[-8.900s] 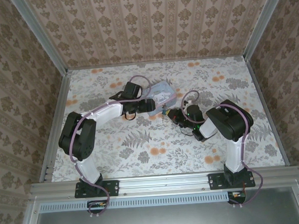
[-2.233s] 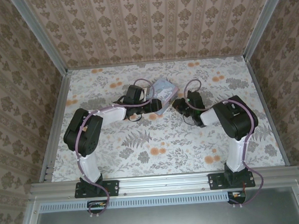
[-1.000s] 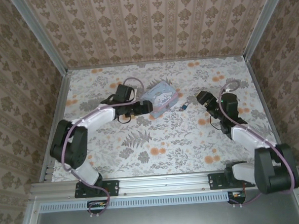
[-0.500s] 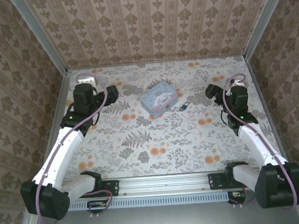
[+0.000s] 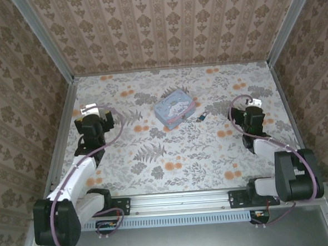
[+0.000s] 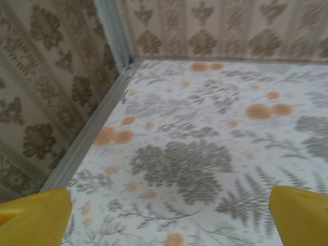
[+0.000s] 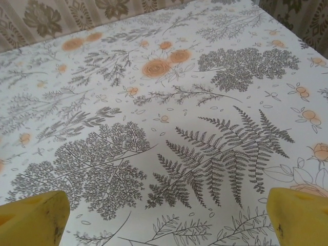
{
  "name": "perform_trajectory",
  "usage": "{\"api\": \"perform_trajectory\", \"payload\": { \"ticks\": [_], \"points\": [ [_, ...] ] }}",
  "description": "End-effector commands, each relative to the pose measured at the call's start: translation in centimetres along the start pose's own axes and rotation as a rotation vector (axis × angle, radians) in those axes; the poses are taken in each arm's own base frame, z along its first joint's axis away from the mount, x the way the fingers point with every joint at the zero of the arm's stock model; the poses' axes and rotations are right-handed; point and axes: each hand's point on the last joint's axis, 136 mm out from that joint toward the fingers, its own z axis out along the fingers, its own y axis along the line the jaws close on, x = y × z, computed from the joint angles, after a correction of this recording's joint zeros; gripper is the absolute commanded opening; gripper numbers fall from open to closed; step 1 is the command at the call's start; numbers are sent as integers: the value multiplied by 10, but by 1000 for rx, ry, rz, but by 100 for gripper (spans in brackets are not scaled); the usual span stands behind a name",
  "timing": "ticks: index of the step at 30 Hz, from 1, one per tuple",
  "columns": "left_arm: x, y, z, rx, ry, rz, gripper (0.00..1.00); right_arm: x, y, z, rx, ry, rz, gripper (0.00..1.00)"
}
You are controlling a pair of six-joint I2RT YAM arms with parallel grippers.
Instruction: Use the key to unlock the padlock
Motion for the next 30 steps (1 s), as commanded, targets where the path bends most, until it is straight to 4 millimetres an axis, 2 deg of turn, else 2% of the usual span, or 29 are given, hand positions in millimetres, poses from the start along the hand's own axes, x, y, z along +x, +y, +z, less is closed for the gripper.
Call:
{"api": "perform_trajectory", "payload": {
  "ticks": [1,7,11,15,19,27,30],
  "points": [
    [5,14,13,-64,-64,12,100,-25,6,4,-27,-136,-26,99],
    [38,5,44,-24,-68,36,100,-12,26,5,-149,-150,-81,99],
    [50,-6,55,31,-117,42,100,-2,31,6,-202,-224,-84,100],
    [62,-24,70,106,-65,96,100,3,51,19,-277,-107,-145,100],
    [64,-28,76,190,-11,63,100,4,53,22,-259,-82,-166,100],
    [64,-27,77,190,-14,59,100,3,49,18,-228,-108,-161,99],
    [63,-27,77,190,-16,59,100,5,58,16,-258,-110,-196,99]
  ]
}}
